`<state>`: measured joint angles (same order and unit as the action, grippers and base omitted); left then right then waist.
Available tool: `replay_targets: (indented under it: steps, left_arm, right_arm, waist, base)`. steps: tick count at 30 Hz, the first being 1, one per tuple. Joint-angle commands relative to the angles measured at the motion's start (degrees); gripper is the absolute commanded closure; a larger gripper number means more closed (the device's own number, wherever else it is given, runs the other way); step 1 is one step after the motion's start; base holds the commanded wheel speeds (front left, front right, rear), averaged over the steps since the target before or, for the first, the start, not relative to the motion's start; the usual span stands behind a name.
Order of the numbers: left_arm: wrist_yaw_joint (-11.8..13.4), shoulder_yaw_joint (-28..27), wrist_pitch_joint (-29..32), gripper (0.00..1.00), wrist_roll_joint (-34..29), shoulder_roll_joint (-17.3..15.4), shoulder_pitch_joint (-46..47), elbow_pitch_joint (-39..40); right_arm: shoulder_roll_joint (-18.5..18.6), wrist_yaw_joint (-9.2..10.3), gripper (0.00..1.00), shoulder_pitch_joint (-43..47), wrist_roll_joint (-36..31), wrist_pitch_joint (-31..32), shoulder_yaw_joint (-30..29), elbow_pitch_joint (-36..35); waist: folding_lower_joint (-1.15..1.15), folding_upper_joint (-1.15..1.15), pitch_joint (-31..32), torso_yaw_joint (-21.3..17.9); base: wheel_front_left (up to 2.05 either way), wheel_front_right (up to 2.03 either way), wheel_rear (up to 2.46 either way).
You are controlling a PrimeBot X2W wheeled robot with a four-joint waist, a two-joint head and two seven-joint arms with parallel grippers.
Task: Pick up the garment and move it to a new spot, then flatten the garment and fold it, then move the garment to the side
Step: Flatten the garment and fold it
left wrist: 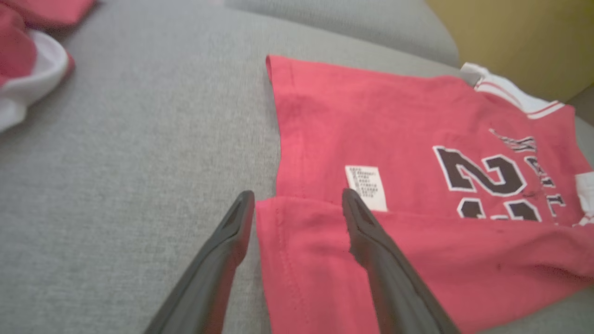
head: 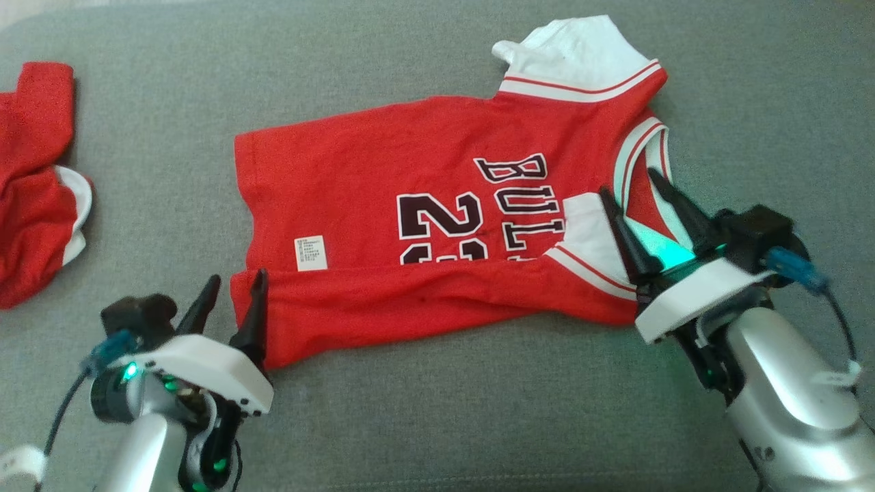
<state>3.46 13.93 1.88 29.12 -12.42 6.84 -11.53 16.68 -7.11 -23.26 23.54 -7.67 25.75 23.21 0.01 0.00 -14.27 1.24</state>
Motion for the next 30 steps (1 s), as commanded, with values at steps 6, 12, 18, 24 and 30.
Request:
replay_targets:
  steps: [6, 12, 18, 24, 30]
  left_arm:
    - [3.53, -2.76, -10.76, 0.00, -4.55, 0.36, -1.69, 5.44]
    - [6.98, -3.18, -14.89, 0.00, -8.67, 0.13, -4.10, 9.64]
    - [7.91, -2.08, -15.42, 0.00, -10.62, -0.32, -7.42, 11.85]
    - [8.58, -0.73, -14.55, 0.00, -11.48, -0.78, -10.94, 12.61]
    - [8.90, -0.32, -13.81, 0.00, -11.40, -1.07, -12.06, 12.66]
  right_arm:
    - [-2.62, -0.37, 0.00, 4.76, -3.89, -5.03, -7.64, -7.60]
    - [-6.24, -0.37, 0.00, 13.02, -9.58, -3.29, -15.11, -16.46]
    - [-8.54, -0.37, 0.00, 20.00, -12.25, 0.58, -18.08, -22.58]
    - [-10.14, -0.37, 0.00, 26.28, -13.37, 3.72, -19.30, -26.70]
    - [-10.68, -0.37, 0.00, 27.97, -13.25, 5.00, -19.39, -28.49]
  waist:
    - [-0.01, 0.00, 2.85, -0.35]
    - [-0.01, 0.00, 5.76, -0.55]
    - [-0.01, 0.00, 8.05, -0.86]
    - [-0.01, 0.00, 9.69, -0.69]
    - [-0.01, 0.00, 10.39, -0.84]
  base:
    - [0.00, 0.00, 0.00]
    - [0.00, 0.00, 0.00]
    - [0.00, 0.00, 0.00]
    - [0.00, 0.00, 0.00]
    - [0.00, 0.00, 0.00]
